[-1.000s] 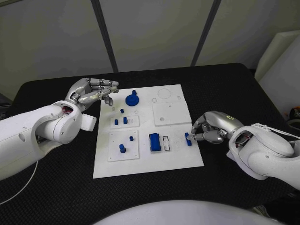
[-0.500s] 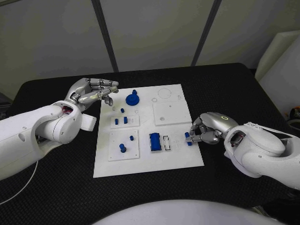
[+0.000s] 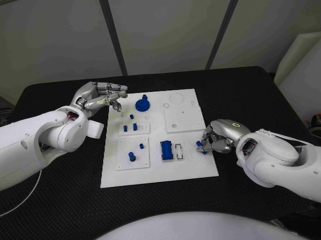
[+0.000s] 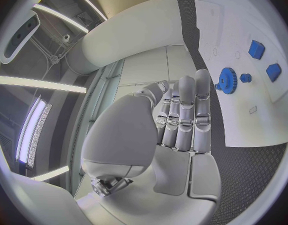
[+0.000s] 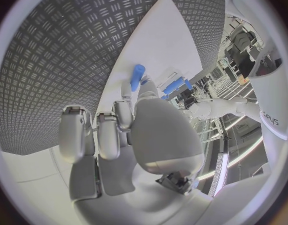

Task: Assemble the parts on the task board

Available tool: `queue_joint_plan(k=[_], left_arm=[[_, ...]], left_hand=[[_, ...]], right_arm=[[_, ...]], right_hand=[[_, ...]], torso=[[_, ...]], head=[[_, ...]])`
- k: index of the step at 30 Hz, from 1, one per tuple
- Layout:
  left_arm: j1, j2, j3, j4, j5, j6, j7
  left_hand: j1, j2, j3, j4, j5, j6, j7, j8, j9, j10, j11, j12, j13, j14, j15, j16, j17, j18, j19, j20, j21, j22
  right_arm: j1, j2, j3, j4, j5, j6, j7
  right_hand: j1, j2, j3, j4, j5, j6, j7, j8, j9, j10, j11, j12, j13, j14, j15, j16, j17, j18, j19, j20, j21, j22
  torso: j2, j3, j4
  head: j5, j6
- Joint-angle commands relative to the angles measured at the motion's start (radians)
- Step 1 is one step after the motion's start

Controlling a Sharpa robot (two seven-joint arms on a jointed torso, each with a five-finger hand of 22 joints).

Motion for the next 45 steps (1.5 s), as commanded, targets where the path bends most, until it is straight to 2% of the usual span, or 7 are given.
queue_joint_plan(k=[1,6,14,16,26,32,45], left_arm=[[0.001,-0.002,0.0,0.003,0.002,0.01,0.005],[0.001,-0.004,0.001,0.004,0.002,0.009,0.005],[0.001,-0.007,0.001,0.005,0.002,0.01,0.005],[0.001,-0.007,0.001,0.006,0.002,0.01,0.005],[0.001,-0.008,0.001,0.006,0.002,0.008,0.005],[0.001,-0.009,0.001,0.008,0.002,0.008,0.005],[0.001,-0.014,0.001,0.013,0.002,0.006,0.005]], left_hand=[[-0.011,0.0,-0.006,0.002,-0.004,-0.003,-0.002,-0.001,0.0,-0.008,-0.002,0.004,0.002,-0.007,0.0,0.0,-0.001,-0.018,-0.001,0.004,-0.004,-0.001],[-0.012,0.0,-0.007,0.002,-0.004,-0.003,-0.002,-0.001,0.001,-0.008,-0.002,0.005,0.002,-0.007,0.0,0.0,-0.002,-0.018,-0.001,0.004,-0.004,-0.002],[-0.013,0.001,-0.007,0.002,-0.004,-0.003,-0.002,-0.001,0.001,-0.009,-0.003,0.006,0.002,-0.008,0.001,0.0,-0.002,-0.018,-0.001,0.004,-0.005,-0.002],[-0.013,0.001,-0.007,0.002,-0.004,-0.003,-0.003,-0.001,0.001,-0.009,-0.003,0.006,0.002,-0.008,0.0,0.001,-0.002,-0.018,-0.001,0.004,-0.005,-0.003],[-0.013,0.001,-0.007,0.002,-0.004,-0.003,-0.003,-0.001,0.001,-0.009,-0.003,0.006,0.002,-0.008,0.0,0.001,-0.002,-0.018,-0.001,0.004,-0.005,-0.003],[-0.013,0.001,-0.007,0.002,-0.004,-0.003,-0.003,-0.001,0.001,-0.009,-0.003,0.006,0.002,-0.008,0.0,0.001,-0.002,-0.018,-0.001,0.004,-0.005,-0.003],[-0.013,0.001,-0.007,0.002,-0.004,-0.003,-0.003,-0.001,0.001,-0.009,-0.003,0.006,0.002,-0.008,0.0,0.001,-0.002,-0.018,-0.001,0.004,-0.005,-0.003]], right_arm=[[-0.012,0.007,-0.01,-0.007,-0.035,0.116,-0.015],[-0.014,0.013,-0.01,-0.006,-0.093,0.158,-0.02],[-0.015,0.016,-0.01,0.007,-0.131,0.147,-0.032],[-0.015,0.014,-0.01,0.015,-0.131,0.127,-0.038],[-0.014,-0.005,-0.009,0.064,-0.021,-0.011,-0.061],[-0.013,-0.001,-0.009,0.089,0.073,-0.088,-0.062],[-0.012,0.046,-0.008,0.089,0.211,-0.185,-0.063]], right_hand=[[0.048,0.01,0.009,-0.022,0.001,0.006,-0.004,-0.005,-0.002,-0.001,-0.009,-0.006,-0.15,0.075,-0.011,-0.003,0.121,-0.004,-0.003,-0.005,-0.005,0.05],[0.123,0.018,0.044,-0.066,-0.061,0.019,-0.008,-0.007,0.003,-0.003,-0.014,-0.011,-0.152,0.076,-0.015,-0.001,0.127,-0.006,-0.001,-0.01,-0.002,0.055],[0.166,0.032,0.089,-0.088,-0.036,0.028,-0.01,-0.015,0.003,-0.005,-0.017,-0.016,-0.152,0.077,-0.017,0.001,0.131,-0.007,0.002,-0.013,0.0,0.06],[0.163,0.032,0.101,-0.083,0.005,0.032,-0.013,-0.018,0.004,-0.004,-0.018,-0.016,-0.151,0.077,-0.019,0.001,0.133,-0.007,0.003,-0.014,0.0,0.061],[0.148,0.019,0.147,-0.067,0.102,0.035,-0.018,-0.024,0.011,-0.001,-0.021,-0.02,-0.152,0.078,-0.022,0.005,0.139,-0.008,0.006,-0.017,0.003,0.066],[0.134,0.012,0.16,-0.054,0.117,0.034,-0.017,-0.026,0.014,0.002,-0.022,-0.017,-0.15,0.079,-0.022,0.006,0.142,-0.008,0.007,-0.018,0.005,0.068],[0.1,-0.007,0.18,-0.021,0.127,0.033,-0.017,-0.029,0.019,0.007,-0.022,-0.014,-0.146,0.08,-0.022,0.009,0.147,-0.009,0.008,-0.018,0.006,0.071]], torso=[[0.0,-0.0003,-0.0007],[0.0,0.0001,-0.001],[-0.001,0.0005,-0.0016],[-0.001,0.0003,-0.0015],[-0.001,-0.0011,-0.0008],[0.0,-0.0008,0.0004],[0.0,-0.0006,-0.0002]], head=[[0.003,-0.002],[0.005,-0.004],[0.007,-0.004],[0.007,-0.004],[0.009,-0.002],[0.013,-0.004],[0.018,-0.008]])
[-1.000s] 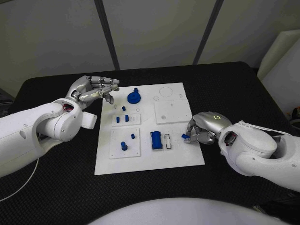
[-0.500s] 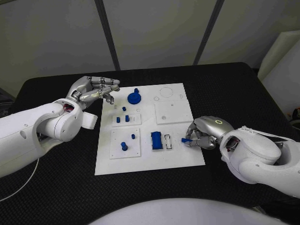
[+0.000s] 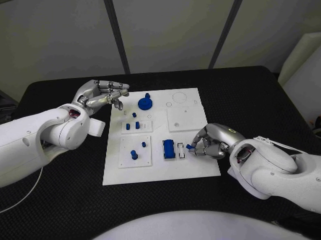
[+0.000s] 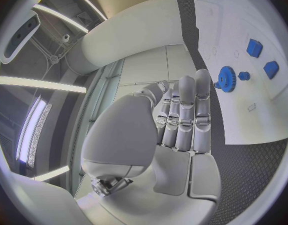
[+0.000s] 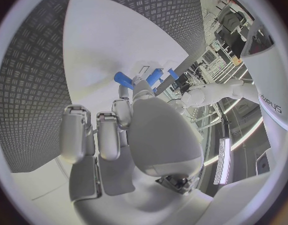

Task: Assemble the parts on the task board

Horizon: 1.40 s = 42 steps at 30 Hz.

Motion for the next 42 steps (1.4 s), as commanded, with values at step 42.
queue_joint_plan(k=[42], left_arm=[[0.001,0.003,0.001,0.002,0.002,0.014,-0.003]], left_hand=[[-0.01,0.002,-0.003,-0.004,-0.004,-0.002,-0.004,0.0,0.001,-0.007,0.0,0.008,0.002,-0.009,0.0,0.001,-0.002,-0.018,-0.001,0.004,-0.006,-0.002]], right_arm=[[0.001,0.108,0.0,-0.082,0.138,0.024,-0.011]], right_hand=[[-0.264,-0.005,-0.047,0.07,0.053,0.036,-0.016,0.051,0.067,0.05,-0.024,0.06,-0.103,0.083,-0.015,0.014,0.163,-0.013,0.014,-0.014,0.017,0.09]], torso=[[0.0,0.0019,-0.0013]], head=[[0.015,-0.009]])
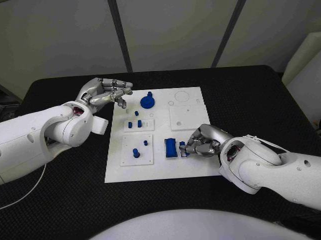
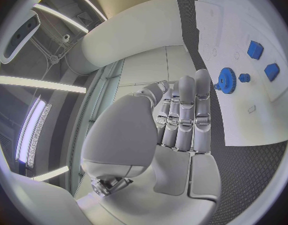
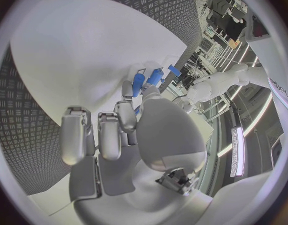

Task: Assemble the parts on the task board

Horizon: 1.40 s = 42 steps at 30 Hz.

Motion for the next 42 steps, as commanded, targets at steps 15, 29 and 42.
queue_joint_plan(k=[15,29,42], left_arm=[[0.001,0.004,0.001,-0.005,0.002,0.014,0.0],[0.001,0.007,0.0,-0.007,0.002,0.015,0.001],[0.0,0.005,0.0,-0.007,0.002,0.014,0.002]], left_hand=[[-0.01,0.002,-0.003,-0.004,-0.004,-0.002,-0.004,0.0,0.001,-0.008,-0.001,0.004,0.001,-0.009,0.0,0.001,-0.001,-0.018,-0.001,0.004,-0.006,-0.001],[-0.011,0.002,-0.004,-0.004,-0.004,-0.003,-0.004,0.0,0.001,-0.009,-0.001,0.004,0.001,-0.009,0.0,0.001,-0.002,-0.018,-0.001,0.004,-0.007,-0.002],[-0.011,0.002,-0.004,-0.004,-0.004,-0.003,-0.004,0.0,0.001,-0.009,-0.001,0.004,0.001,-0.009,0.0,0.001,-0.002,-0.018,-0.001,0.004,-0.007,-0.002]], right_arm=[[0.0,-0.013,-0.001,0.02,-0.02,0.008,0.005],[0.0,-0.038,-0.001,0.023,-0.038,0.03,0.02],[0.0,-0.007,-0.001,-0.015,-0.088,0.054,0.027]], right_hand=[[-0.117,0.02,-0.061,0.002,-0.086,-0.009,0.002,0.02,0.015,0.018,-0.008,0.014,0.016,0.085,-0.008,0.008,0.168,-0.014,0.016,-0.006,0.008,0.095],[0.045,0.002,-0.042,-0.073,-0.19,-0.018,-0.002,0.033,0.029,0.013,-0.013,0.004,0.013,0.084,-0.014,0.006,0.166,-0.013,0.015,-0.012,0.006,0.094],[0.118,0.0,-0.026,-0.113,-0.32,-0.021,-0.002,0.037,0.034,0.013,-0.013,0.002,0.014,0.084,-0.012,0.006,0.167,-0.013,0.014,-0.011,0.004,0.093]], torso=[[-0.001,0.0006,-0.0007],[-0.001,-0.0002,0.0005],[0.001,-0.0008,-0.0005]], head=[[-0.004,-0.003],[-0.007,0.001],[-0.003,0.001]])
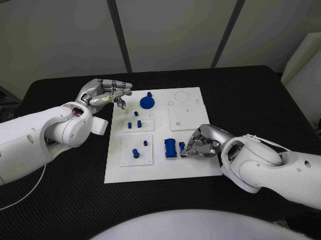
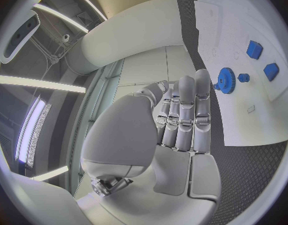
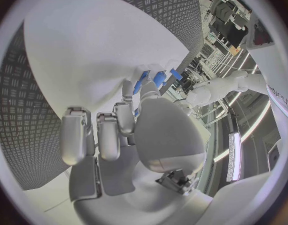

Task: Assemble the parts on the task board

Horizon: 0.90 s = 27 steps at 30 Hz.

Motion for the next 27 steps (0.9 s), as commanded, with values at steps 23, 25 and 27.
queue_joint_plan(k=[23,25,27], left_arm=[[-0.002,0.002,0.0,-0.007,0.037,0.007,0.015],[-0.003,0.007,0.0,-0.018,0.063,0.011,0.022],[-0.003,0.014,0.0,-0.032,0.1,0.012,0.031]], left_hand=[[-0.017,0.001,-0.007,-0.002,-0.005,-0.004,-0.004,0.0,0.001,-0.011,0.0,0.006,0.002,-0.011,0.001,0.001,-0.003,-0.018,-0.001,0.004,-0.009,-0.003],[-0.025,-0.003,-0.013,0.002,-0.005,-0.006,-0.004,0.0,0.001,-0.014,-0.001,0.008,0.002,-0.02,0.002,-0.004,-0.006,-0.018,-0.007,0.005,-0.015,-0.006],[-0.038,-0.01,-0.028,0.009,-0.005,-0.009,-0.004,0.001,0.001,-0.018,0.0,0.012,0.002,-0.063,0.008,-0.034,-0.023,-0.019,-0.037,0.01,-0.042,-0.021]], right_arm=[[0.015,-0.029,0.0,-0.029,0.214,-0.129,0.355],[0.029,-0.017,0.001,-0.081,0.337,-0.138,0.468],[0.044,0.003,0.001,-0.144,0.476,-0.136,0.579]], right_hand=[[-0.057,-0.004,-0.063,0.082,0.064,-0.111,0.049,-0.057,-0.022,-0.148,0.038,-0.345,-0.216,0.034,0.03,-0.143,-0.022,0.04,-0.115,0.022,-0.194,-0.142],[-0.022,0.009,-0.059,0.075,0.068,-0.14,0.062,-0.083,-0.033,-0.244,0.053,-0.545,-0.351,-0.004,0.041,-0.251,-0.145,0.072,-0.199,0.031,-0.327,-0.293],[0.025,0.03,-0.056,0.067,0.063,-0.157,0.079,-0.108,-0.045,-0.291,0.086,-0.635,-0.426,0.105,0.089,0.062,0.263,0.107,-0.294,0.044,-0.506,-0.472]], torso=[[-0.009,-0.0045,-0.0018],[-0.02,-0.0077,-0.0064],[-0.029,-0.0106,-0.0093]], head=[[-0.002,0.026],[0.001,0.033],[0.0,0.042]])
